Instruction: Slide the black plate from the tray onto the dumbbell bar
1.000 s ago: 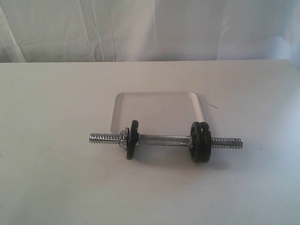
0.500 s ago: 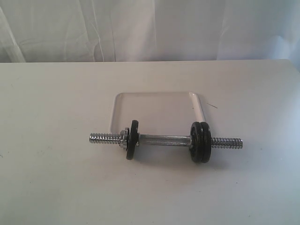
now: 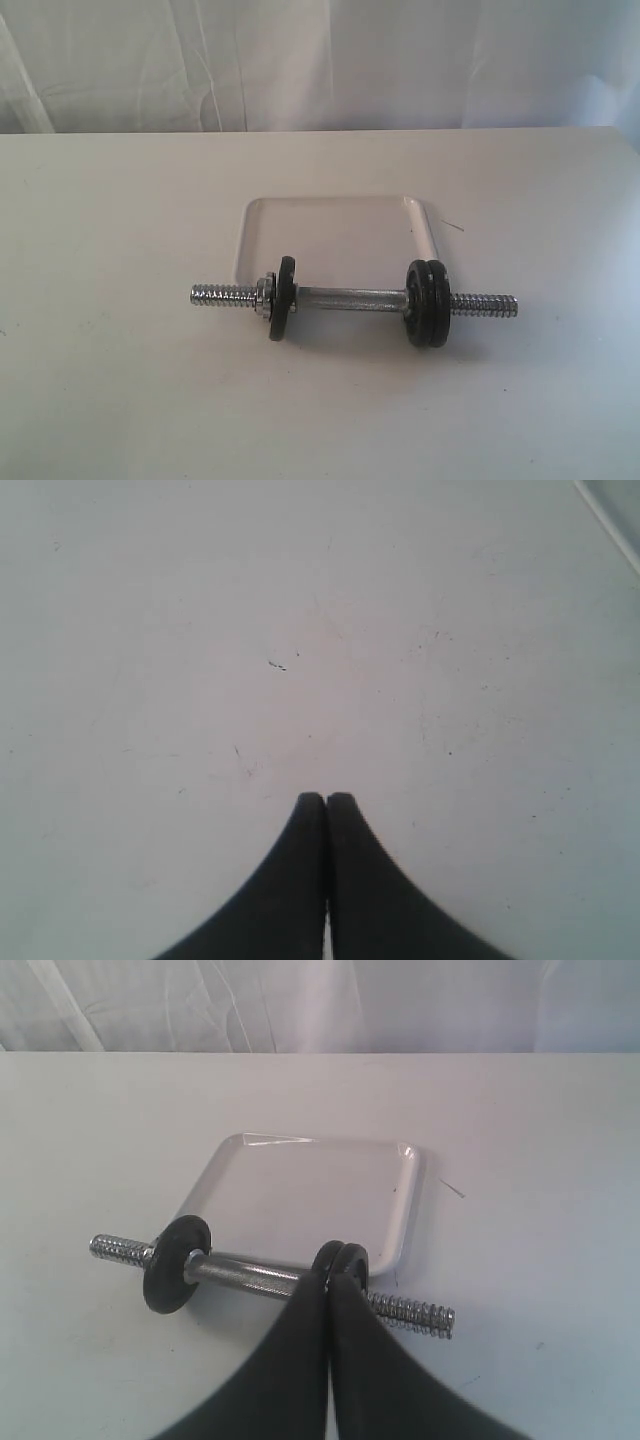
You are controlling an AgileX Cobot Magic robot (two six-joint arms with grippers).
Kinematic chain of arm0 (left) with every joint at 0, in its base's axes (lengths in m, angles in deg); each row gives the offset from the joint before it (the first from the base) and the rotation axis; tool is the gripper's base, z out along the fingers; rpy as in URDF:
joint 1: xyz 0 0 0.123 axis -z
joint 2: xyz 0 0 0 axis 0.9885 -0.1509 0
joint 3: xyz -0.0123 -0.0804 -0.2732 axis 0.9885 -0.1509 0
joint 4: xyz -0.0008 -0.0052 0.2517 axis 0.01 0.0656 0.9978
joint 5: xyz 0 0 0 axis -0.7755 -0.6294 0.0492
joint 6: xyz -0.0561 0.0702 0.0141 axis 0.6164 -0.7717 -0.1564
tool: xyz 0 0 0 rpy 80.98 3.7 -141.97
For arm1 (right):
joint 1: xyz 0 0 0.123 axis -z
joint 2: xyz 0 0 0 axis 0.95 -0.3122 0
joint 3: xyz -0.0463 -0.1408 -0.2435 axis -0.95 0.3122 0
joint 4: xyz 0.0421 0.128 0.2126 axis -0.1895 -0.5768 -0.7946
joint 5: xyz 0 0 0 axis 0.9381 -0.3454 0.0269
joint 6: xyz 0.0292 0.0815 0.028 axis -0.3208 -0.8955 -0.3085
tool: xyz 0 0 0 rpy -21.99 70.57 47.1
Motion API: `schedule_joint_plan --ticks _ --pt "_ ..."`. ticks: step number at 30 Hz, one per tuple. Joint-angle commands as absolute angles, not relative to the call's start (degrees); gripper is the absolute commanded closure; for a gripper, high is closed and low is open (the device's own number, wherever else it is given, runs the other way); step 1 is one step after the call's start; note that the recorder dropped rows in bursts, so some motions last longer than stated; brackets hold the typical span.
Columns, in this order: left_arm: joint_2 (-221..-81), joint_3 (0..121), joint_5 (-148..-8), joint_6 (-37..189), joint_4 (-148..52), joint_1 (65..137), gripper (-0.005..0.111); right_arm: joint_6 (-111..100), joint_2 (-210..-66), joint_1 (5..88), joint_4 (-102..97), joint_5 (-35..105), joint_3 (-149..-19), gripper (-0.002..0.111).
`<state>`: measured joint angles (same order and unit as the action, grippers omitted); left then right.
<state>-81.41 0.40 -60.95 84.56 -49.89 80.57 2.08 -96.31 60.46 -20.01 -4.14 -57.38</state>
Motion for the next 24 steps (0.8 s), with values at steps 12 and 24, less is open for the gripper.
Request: schedule_joint_plan --ticks 12,24 --pt "-81.21 0.02 -63.35 84.68 -50.20 80.80 0.107 1.82 -96.11 60.38 -19.57 -3.44 -56.93 0.108" --pt "-81.21 0.02 -63.98 84.68 -50.20 80.80 0.107 1.82 -96.11 60.38 -19.57 -3.44 -56.93 0.108"
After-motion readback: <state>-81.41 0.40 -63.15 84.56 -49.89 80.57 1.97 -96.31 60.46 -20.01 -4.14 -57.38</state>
